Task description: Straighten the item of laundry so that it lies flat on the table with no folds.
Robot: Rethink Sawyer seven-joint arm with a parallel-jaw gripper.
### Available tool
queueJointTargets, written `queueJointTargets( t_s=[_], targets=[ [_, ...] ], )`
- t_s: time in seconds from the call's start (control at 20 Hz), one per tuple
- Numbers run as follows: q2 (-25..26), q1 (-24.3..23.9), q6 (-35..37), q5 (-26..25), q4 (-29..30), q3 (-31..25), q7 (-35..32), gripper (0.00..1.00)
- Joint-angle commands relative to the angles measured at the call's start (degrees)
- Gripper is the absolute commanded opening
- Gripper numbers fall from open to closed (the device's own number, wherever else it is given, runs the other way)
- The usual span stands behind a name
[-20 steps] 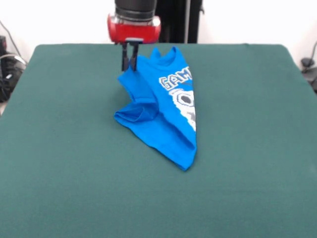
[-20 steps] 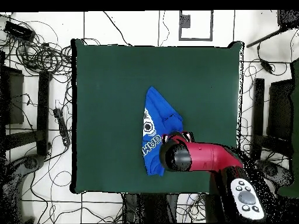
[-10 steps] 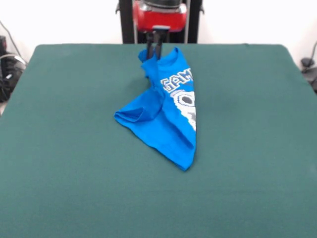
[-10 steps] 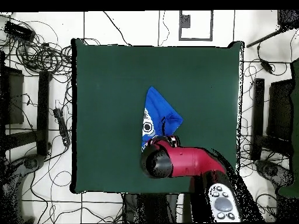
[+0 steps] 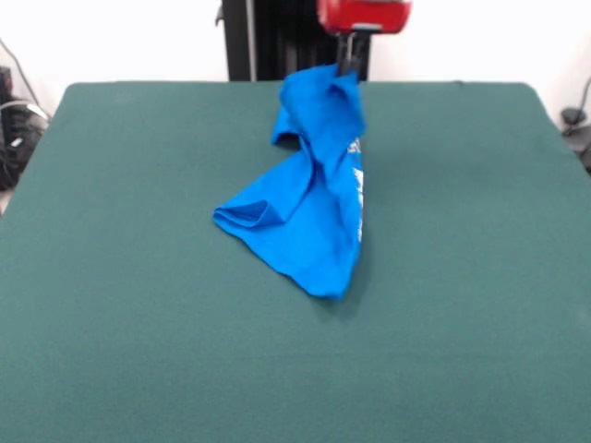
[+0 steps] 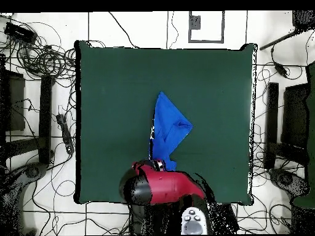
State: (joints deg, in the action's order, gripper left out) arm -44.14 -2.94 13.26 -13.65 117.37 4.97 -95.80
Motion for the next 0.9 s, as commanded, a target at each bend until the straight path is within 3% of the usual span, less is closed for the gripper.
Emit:
queueJointTargets(
  t_s=[0.05,0.75,0.9],
  targets=[
    [0.23,6.87,-4.61,8.43,9.20,2.28,-21.92,0.00],
    [2.15,15.18,-12.77,18.67,13.50,1.27,-30.78,0.00],
    [1.39,18.79,-10.97,21.86,12.26,2.99,-32.56,0.00]
  ],
)
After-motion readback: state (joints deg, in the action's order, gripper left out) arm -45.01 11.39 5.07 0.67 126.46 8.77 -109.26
